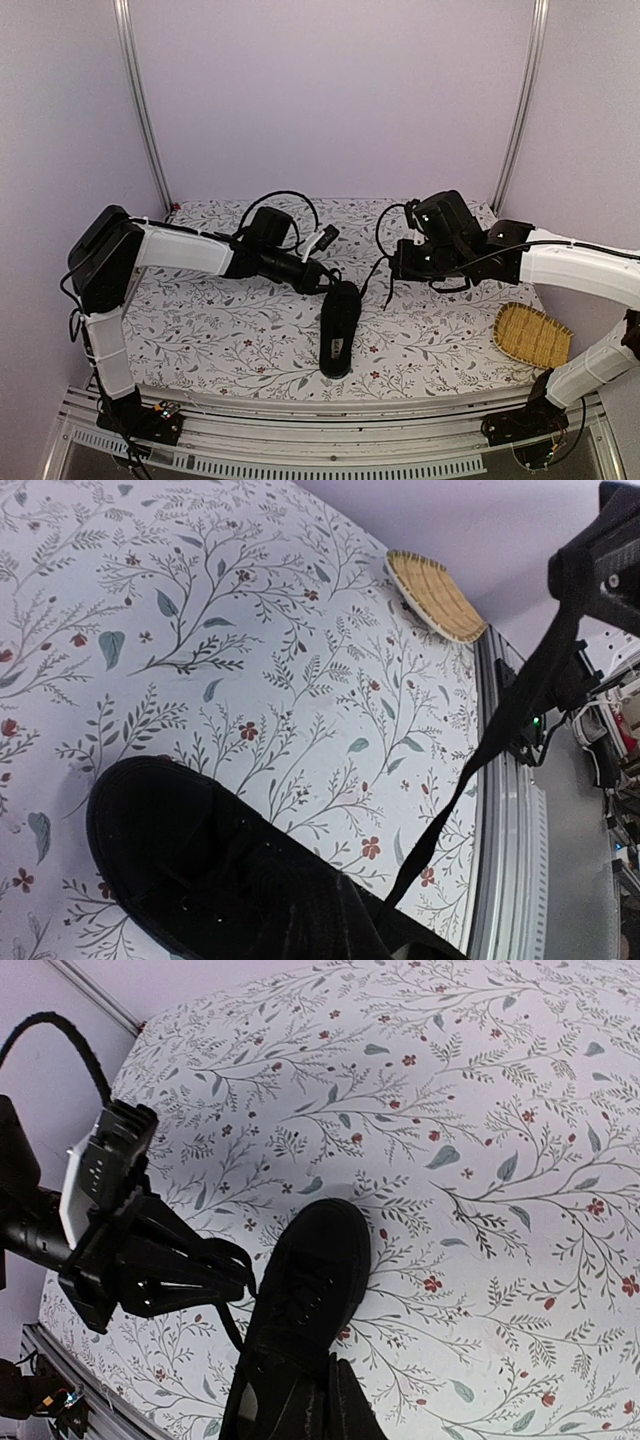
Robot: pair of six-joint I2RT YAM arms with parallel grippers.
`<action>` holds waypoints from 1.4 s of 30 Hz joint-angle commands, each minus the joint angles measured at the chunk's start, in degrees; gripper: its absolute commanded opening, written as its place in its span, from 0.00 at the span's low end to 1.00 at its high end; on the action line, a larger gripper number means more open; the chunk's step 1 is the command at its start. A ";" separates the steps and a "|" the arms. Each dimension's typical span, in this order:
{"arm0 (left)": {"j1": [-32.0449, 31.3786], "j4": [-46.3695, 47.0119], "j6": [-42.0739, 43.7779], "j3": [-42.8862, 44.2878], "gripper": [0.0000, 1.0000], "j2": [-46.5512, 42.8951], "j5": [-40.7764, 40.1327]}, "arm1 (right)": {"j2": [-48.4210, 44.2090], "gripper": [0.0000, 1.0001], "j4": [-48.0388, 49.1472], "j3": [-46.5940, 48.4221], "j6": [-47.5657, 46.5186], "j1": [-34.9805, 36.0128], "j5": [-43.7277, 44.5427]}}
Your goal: Tie the shoes
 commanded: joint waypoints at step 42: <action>-2.87 -4.02 4.58 11.12 0.50 7.49 9.35 | 5.32 0.02 10.62 5.64 -8.29 -7.61 -14.15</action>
